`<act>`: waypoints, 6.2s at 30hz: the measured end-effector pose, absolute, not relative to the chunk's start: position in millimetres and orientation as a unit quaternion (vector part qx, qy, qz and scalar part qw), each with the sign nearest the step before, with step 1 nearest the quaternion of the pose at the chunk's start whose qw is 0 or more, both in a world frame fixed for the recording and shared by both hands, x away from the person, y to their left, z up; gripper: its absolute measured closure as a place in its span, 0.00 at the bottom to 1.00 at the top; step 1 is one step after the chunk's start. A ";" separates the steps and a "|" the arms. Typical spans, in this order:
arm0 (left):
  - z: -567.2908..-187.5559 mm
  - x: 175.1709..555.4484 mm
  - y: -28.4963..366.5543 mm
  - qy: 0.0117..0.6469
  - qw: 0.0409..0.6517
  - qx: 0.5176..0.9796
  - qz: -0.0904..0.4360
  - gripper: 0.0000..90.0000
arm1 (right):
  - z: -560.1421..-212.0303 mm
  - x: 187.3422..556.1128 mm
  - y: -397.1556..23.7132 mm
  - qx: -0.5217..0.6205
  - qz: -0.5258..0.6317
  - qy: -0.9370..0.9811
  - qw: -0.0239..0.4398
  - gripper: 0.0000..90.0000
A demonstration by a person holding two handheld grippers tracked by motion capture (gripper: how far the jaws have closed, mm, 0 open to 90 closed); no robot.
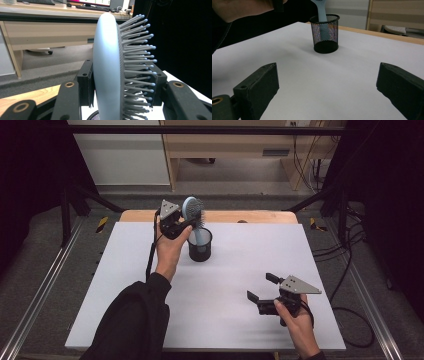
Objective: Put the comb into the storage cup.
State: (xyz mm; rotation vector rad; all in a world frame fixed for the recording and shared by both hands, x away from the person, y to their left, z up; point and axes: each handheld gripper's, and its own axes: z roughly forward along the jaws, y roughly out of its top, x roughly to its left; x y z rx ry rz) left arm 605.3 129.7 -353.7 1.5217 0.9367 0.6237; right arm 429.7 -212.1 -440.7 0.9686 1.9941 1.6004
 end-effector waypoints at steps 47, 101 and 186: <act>-374.2 606.5 132.9 0.429 0.610 0.621 0.240 0.56 | -444.6 430.9 -206.2 0.345 0.565 0.723 0.199 0.05; -383.5 610.2 139.9 0.436 0.599 0.629 0.236 0.52 | -440.9 430.2 -207.9 0.341 0.575 0.717 0.197 0.05; -404.9 614.9 173.1 0.459 0.604 0.612 0.223 0.41 | -446.5 434.1 -207.3 0.356 0.575 0.712 0.187 0.05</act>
